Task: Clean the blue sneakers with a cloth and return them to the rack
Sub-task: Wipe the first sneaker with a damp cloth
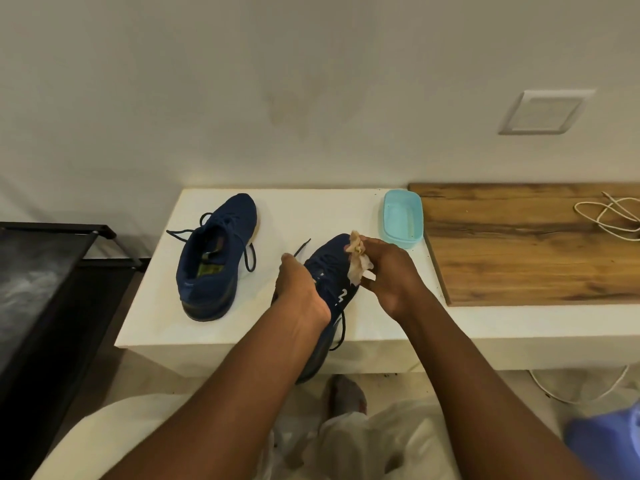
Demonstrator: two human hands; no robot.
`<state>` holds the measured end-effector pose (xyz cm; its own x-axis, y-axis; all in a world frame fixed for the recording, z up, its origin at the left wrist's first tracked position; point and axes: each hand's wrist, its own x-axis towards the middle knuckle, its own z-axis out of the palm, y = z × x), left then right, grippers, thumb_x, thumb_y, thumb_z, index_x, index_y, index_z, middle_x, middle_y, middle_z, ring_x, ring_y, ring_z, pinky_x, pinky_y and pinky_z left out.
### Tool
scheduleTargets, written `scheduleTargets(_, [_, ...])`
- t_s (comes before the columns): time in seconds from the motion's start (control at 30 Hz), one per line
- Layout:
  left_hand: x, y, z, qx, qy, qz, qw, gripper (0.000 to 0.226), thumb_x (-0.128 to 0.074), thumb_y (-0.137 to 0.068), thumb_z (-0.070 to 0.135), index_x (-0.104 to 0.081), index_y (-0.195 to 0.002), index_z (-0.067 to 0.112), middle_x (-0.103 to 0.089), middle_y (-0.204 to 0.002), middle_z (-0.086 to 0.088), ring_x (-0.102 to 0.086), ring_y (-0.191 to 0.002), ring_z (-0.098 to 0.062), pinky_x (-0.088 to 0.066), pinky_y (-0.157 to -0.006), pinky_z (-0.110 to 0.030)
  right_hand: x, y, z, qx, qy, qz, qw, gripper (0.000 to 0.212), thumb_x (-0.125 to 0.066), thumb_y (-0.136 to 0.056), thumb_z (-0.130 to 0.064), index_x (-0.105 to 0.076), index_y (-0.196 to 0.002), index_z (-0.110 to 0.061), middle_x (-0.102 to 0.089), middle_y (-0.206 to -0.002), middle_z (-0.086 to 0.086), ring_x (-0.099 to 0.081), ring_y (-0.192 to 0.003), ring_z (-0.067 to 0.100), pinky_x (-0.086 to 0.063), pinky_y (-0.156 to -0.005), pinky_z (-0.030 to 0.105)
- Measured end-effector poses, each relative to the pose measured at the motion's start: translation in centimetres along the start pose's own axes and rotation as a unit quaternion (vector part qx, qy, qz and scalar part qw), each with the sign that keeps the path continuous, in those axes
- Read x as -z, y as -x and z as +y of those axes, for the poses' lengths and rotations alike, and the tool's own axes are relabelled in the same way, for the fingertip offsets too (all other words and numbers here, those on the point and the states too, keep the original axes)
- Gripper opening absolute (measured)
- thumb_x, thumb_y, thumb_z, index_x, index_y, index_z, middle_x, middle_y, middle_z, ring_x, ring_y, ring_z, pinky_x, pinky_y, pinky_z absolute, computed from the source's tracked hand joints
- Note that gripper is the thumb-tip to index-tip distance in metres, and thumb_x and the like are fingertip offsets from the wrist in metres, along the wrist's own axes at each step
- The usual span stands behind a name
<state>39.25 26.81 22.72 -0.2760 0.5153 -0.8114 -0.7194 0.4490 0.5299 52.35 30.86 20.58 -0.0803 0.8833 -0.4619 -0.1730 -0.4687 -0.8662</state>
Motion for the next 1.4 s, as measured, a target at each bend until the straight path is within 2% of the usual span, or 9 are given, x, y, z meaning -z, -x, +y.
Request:
scheduleTargets(0.1, [-0.1,-0.3,0.8,0.002,-0.01,-0.014,1.0,0.048,-0.045,-0.101,0.053,-0.064,-0.115,0.012,-0.072,-0.104,-0.009,-0.068,-0.102,-0.027,-0.048,-0.106,-0.045,0.4,-0.2,-0.4,-0.017,-0.098,-0.053,0.994,0.02,-0.057,-0.096,-0.025,-0.068,-0.111,-0.018,-0.073,-0.108,0.008,-0.067,-0.101,0.02,-0.051,-0.091,0.04])
scheduleTargets(0.2, [-0.3,-0.9,1.8,0.003,-0.055,-0.04,0.998,0.027,-0.048,-0.103,0.027,-0.056,-0.081,0.014,-0.058,-0.079,-0.001,-0.058,-0.072,-0.015,-0.053,-0.081,-0.028,0.7,-0.2,-1.2,-0.023,-0.193,-0.076,0.978,0.028,-0.051,-0.1,-0.039,-0.066,-0.099,-0.016,-0.072,-0.096,0.005,-0.068,-0.094,0.015,-0.048,-0.092,0.035])
scheduleTargets(0.3, [-0.2,-1.5,2.6,-0.001,-0.087,-0.029,0.996,0.034,-0.048,-0.1,0.019,-0.056,-0.068,0.012,-0.055,-0.069,-0.005,-0.063,-0.082,-0.021,-0.052,-0.1,-0.035,0.9,0.1,-1.7,0.0,-0.169,-0.094,0.981,0.028,-0.054,-0.097,-0.042,-0.065,-0.091,-0.017,-0.069,-0.103,0.006,-0.065,-0.101,0.015,-0.048,-0.092,0.034])
scheduleTargets(0.5, [-0.3,-1.8,1.5,0.032,-0.078,-0.054,0.995,0.027,-0.057,-0.093,0.037,-0.071,-0.098,0.014,-0.075,-0.091,-0.004,-0.07,-0.087,-0.02,-0.05,-0.078,-0.034,1.1,0.2,-1.3,0.042,-0.046,-0.046,0.997,0.023,-0.063,-0.095,-0.027,-0.064,-0.116,-0.017,-0.073,-0.11,0.006,-0.068,-0.105,0.02,-0.055,-0.09,0.039])
scheduleTargets(0.67, [-1.0,-3.6,1.5,0.057,-0.026,-0.031,0.998,0.07,-0.058,-0.074,0.077,-0.072,-0.109,0.018,-0.077,-0.092,-0.008,-0.07,-0.098,-0.032,-0.048,-0.101,-0.046,1.1,0.5,-1.0,0.086,-0.015,-0.019,0.996,0.014,-0.063,-0.094,-0.032,-0.067,-0.098,-0.019,-0.075,-0.095,0.007,-0.072,-0.098,0.018,-0.056,-0.084,0.039])
scheduleTargets(0.87, [-2.4,-3.7,1.6,0.029,-0.048,-0.045,0.997,0.031,-0.056,-0.09,0.031,-0.076,-0.105,0.012,-0.076,-0.101,-0.01,-0.071,-0.097,-0.032,-0.054,-0.097,-0.045,1.6,-0.1,-0.8,0.111,-0.013,0.036,0.993,0.022,-0.078,-0.082,-0.028,-0.067,-0.1,-0.021,-0.071,-0.095,0.0,-0.069,-0.098,0.022,-0.06,-0.073,0.035])
scheduleTargets(1.03, [-2.3,-2.4,1.5,-0.115,-0.071,-0.093,0.987,0.028,-0.069,-0.086,0.032,-0.073,-0.107,0.014,-0.077,-0.098,-0.009,-0.073,-0.094,-0.029,-0.057,-0.09,-0.043,1.5,-0.1,-1.6,0.15,-0.022,0.078,0.985,0.016,-0.076,-0.084,-0.019,-0.066,-0.096,-0.023,-0.065,-0.098,0.0,-0.067,-0.095,0.019,-0.061,-0.073,0.033])
scheduleTargets(1.2, [1.3,-0.8,-1.4,-0.4,-0.297,-0.128,0.857,0.025,-0.062,-0.098,0.042,-0.071,-0.109,0.022,-0.073,-0.1,0.011,-0.067,-0.098,-0.002,-0.051,-0.086,-0.019,1.4,-0.2,-2.4,0.222,-0.005,0.143,0.965,0.031,-0.079,-0.082,-0.028,-0.066,-0.11,-0.025,-0.069,-0.101,-0.004,-0.068,-0.094,0.014,-0.061,-0.077,0.031])
scheduleTargets(1.4, [4.7,-3.3,-5.5,-0.411,-0.388,-0.09,0.82,0.054,-0.056,-0.088,0.063,-0.073,-0.114,0.018,-0.072,-0.101,0.013,-0.064,-0.103,-0.001,-0.051,-0.1,-0.031,1.3,0.0,-1.2,0.254,0.083,0.116,0.957,0.008,-0.075,-0.085,-0.028,-0.07,-0.089,-0.034,-0.069,-0.082,-0.022,-0.066,-0.088,-0.001,-0.057,-0.073,0.019])
